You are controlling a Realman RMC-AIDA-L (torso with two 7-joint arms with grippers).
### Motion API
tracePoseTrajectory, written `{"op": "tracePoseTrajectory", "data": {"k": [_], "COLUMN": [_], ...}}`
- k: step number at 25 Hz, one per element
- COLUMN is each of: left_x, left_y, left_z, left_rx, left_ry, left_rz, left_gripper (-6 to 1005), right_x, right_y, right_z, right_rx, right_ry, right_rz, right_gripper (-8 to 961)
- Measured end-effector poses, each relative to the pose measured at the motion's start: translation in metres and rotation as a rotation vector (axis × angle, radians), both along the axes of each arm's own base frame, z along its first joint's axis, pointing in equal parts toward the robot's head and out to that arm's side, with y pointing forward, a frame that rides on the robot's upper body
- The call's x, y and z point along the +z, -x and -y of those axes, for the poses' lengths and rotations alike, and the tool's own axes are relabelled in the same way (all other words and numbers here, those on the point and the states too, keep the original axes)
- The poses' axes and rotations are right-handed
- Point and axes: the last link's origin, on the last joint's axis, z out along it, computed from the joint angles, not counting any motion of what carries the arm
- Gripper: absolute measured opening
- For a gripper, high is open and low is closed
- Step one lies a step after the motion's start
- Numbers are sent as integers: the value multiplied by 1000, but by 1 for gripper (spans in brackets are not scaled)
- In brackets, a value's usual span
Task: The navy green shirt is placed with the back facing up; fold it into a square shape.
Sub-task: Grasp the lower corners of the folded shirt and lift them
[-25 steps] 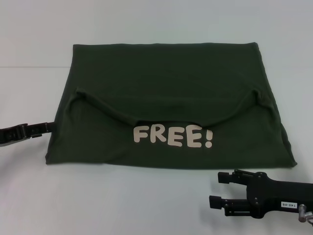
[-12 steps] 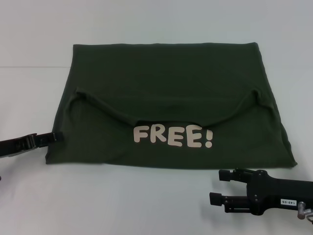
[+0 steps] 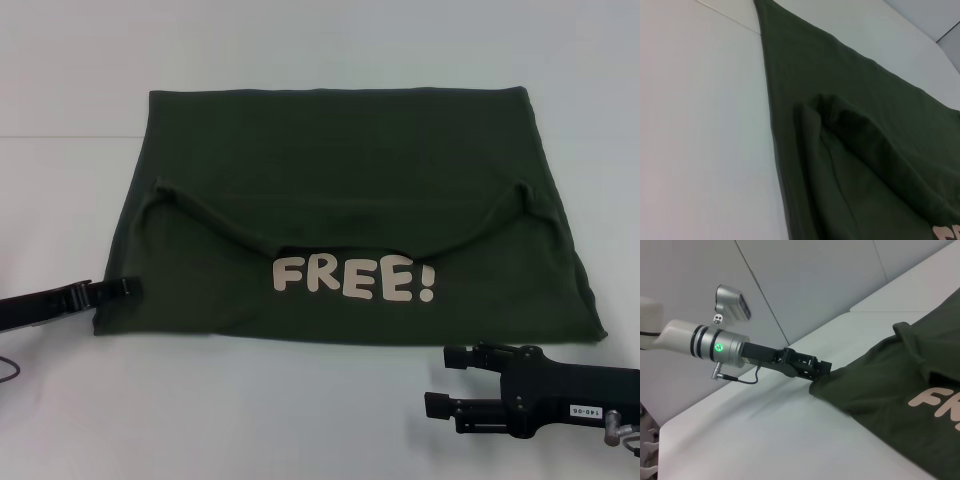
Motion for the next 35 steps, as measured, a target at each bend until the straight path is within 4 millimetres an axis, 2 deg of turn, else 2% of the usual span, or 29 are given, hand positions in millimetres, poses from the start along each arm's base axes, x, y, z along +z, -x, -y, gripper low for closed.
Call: {"op": "tracePoseTrajectory", "data": {"k": [17,26,35], "left_x": [-5,-4,-7], "left_y": [-2,-1,-8], "left_z": [7,5,2], "left_rx": [-14,-9,-25], "left_ry": [53,44,73], "left_rz": [10,-7,5], "left_gripper": [674,674,673], "right_x": [0,0,-1], "right_y": [0,1,3], "right_z": [0,0,-1], "right_rx": [-4,2,3], "right_ry": [2,6,9], "right_rz": [-3,-5,-7], "right_gripper": [912,911,911]}}
